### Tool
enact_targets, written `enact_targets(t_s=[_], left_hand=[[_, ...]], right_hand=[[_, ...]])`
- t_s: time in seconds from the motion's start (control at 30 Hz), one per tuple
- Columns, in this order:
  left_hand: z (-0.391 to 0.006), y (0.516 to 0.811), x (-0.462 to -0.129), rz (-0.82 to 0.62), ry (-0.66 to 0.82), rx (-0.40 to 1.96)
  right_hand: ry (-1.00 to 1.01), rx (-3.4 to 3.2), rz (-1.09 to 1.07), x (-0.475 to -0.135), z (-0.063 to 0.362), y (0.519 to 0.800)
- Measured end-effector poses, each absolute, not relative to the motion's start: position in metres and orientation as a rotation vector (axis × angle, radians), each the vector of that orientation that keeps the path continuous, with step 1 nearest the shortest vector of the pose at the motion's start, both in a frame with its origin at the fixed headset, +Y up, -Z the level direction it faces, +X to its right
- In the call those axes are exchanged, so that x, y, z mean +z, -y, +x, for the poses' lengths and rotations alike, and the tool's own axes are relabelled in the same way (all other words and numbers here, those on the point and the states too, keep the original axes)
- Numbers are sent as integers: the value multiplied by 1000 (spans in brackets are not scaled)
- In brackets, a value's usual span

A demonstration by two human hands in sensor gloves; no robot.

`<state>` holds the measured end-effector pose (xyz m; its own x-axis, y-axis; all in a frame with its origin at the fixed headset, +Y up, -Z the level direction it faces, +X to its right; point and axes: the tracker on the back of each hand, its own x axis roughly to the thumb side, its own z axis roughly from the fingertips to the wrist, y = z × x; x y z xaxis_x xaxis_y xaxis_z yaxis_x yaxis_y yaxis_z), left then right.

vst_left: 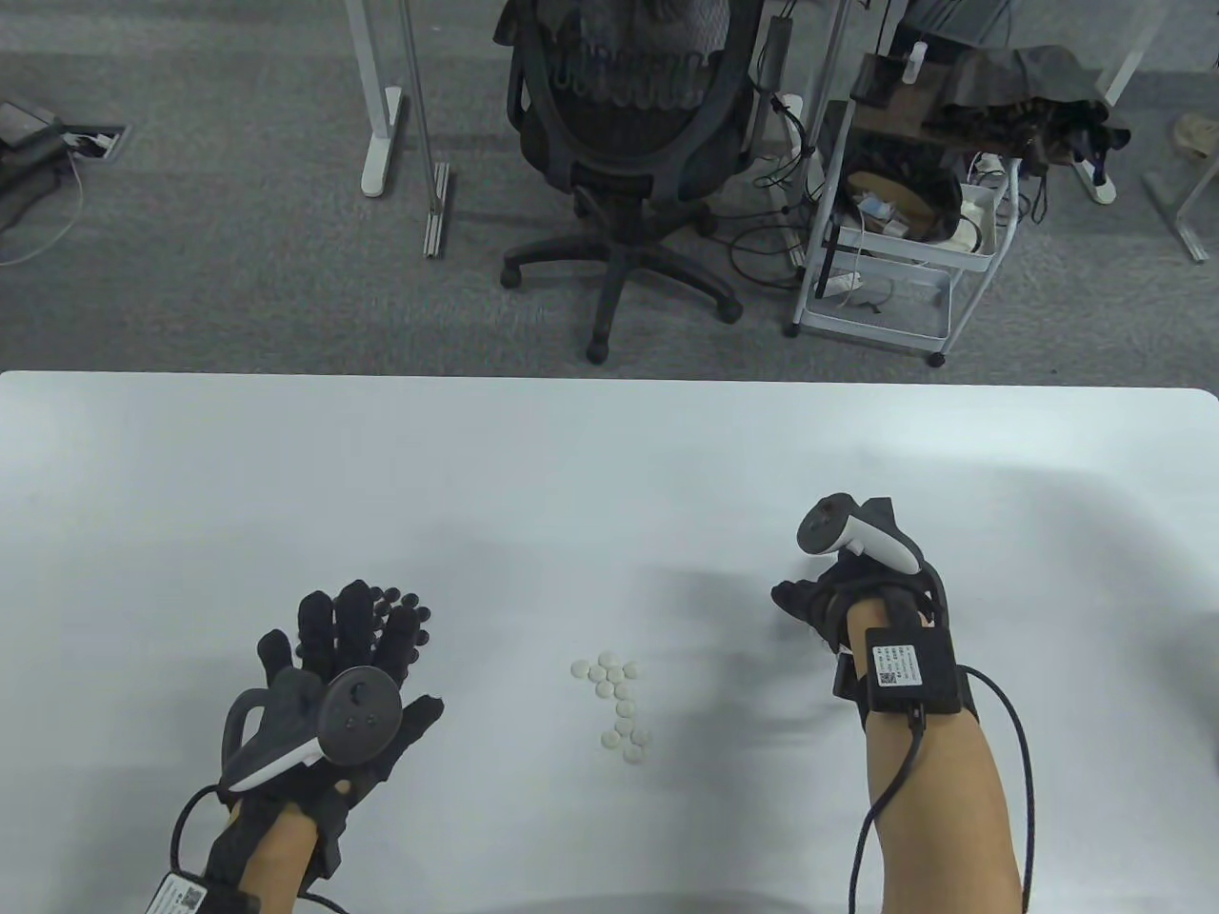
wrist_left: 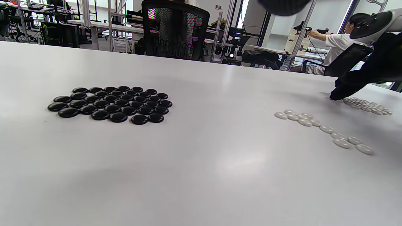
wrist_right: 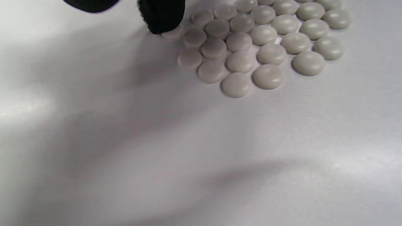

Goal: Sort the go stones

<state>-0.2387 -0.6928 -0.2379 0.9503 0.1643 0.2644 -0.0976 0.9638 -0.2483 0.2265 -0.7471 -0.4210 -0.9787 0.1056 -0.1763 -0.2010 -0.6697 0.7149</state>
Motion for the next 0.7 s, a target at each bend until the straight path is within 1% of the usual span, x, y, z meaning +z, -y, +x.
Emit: enact_targets(t_s=[0.17, 0.23, 0.33, 0.37, 0.47, 0.53, 0.7], left_hand=[[-239, 693, -238, -234, 290, 132], [-239, 692, -238, -233, 289, 133], [-240, 692, -238, -229, 285, 132], [-240, 692, -238, -228, 285, 130], [-241, 692, -239, -232, 291, 139], [-241, 692, -239, -233, 290, 138], [-241, 692, -239, -227, 289, 141]], right_hand=[[-1155, 2718, -134, -422, 219, 740], [-1145, 2723, -51, -421, 206, 733], [-1165, 2719, 159, -414, 174, 724], [-1188, 2710, 270, -408, 155, 720], [-1223, 2705, 495, -393, 115, 712], [-1213, 2693, 661, -380, 86, 708], [-1256, 2673, 862, -360, 39, 716]])
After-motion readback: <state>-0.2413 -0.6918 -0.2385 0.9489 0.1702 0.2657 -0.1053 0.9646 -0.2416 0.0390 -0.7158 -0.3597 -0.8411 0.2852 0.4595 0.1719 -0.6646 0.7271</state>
